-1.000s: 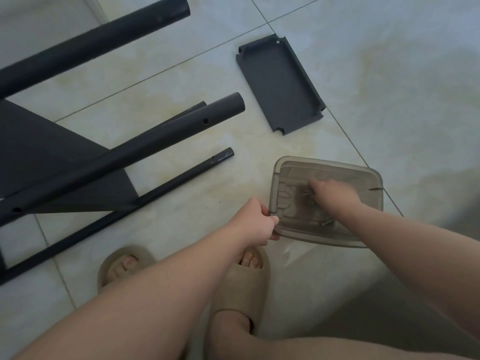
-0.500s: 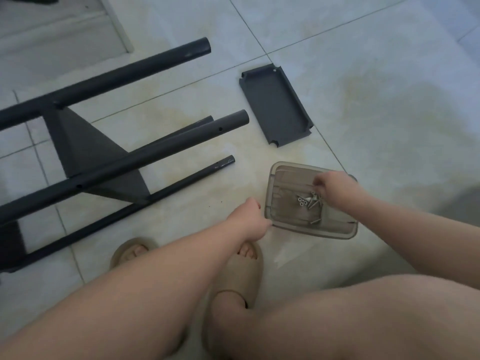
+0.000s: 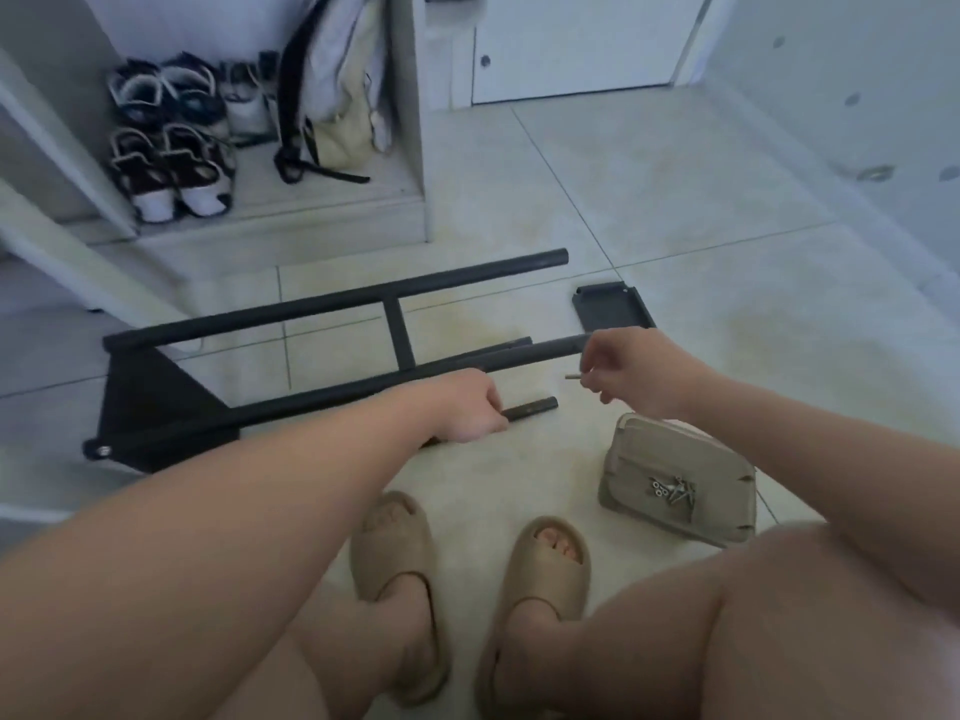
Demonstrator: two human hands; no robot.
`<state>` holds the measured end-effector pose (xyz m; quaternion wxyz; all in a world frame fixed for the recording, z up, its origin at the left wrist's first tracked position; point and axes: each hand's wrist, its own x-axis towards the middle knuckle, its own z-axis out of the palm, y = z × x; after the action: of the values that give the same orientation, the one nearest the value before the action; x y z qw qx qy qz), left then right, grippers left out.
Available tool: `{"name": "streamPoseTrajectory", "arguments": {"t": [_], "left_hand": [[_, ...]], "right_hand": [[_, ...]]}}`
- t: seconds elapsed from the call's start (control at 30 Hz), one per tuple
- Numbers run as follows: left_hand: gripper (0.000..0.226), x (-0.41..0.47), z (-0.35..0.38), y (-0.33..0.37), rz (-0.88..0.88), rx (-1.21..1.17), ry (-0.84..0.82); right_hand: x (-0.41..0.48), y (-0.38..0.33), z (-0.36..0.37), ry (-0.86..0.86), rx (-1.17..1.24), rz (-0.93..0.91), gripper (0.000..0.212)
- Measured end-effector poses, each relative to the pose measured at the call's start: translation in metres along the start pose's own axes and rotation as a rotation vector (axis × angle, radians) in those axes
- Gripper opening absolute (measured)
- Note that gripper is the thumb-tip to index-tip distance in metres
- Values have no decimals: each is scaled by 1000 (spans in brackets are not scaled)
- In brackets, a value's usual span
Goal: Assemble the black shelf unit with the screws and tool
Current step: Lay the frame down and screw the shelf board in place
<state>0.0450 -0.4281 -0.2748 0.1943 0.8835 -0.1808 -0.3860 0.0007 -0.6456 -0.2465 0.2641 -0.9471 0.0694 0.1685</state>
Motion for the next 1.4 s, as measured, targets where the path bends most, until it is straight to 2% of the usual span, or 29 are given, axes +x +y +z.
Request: {"name": "streamPoseTrajectory", "arguments": {"t": [0.23, 0.37, 0.47, 0.7, 0.83, 1.03, 1.17, 1.27, 1.4], "left_hand": [[21, -48, -45, -83, -134, -147, 125], [8, -50, -45, -120, -132, -240, 318], [2, -51, -45, -143, -161, -272, 351], [10, -37, -61, -167, -146, -364, 423], [21, -19, -62, -165, -147, -320, 389], [32, 11, -53, -150, -170, -279, 290], [32, 28, -46, -143, -209, -250, 223], [44, 36, -44, -136, -216, -262, 205], [45, 44, -45, -127, -217, -312, 201]], "right_hand": [[-19, -102, 49, 24, 291, 1, 7], [-5, -128, 67, -13, 297, 51, 7], [16, -150, 75, -13, 295, 56, 9], [47, -154, 102, -52, 274, 123, 7], [57, -140, 118, -71, 332, 113, 8], [60, -126, 132, -12, 364, 66, 14], [62, -122, 129, 12, 369, 60, 16], [63, -121, 126, 7, 378, 70, 16], [62, -119, 126, 20, 383, 77, 19]]}}
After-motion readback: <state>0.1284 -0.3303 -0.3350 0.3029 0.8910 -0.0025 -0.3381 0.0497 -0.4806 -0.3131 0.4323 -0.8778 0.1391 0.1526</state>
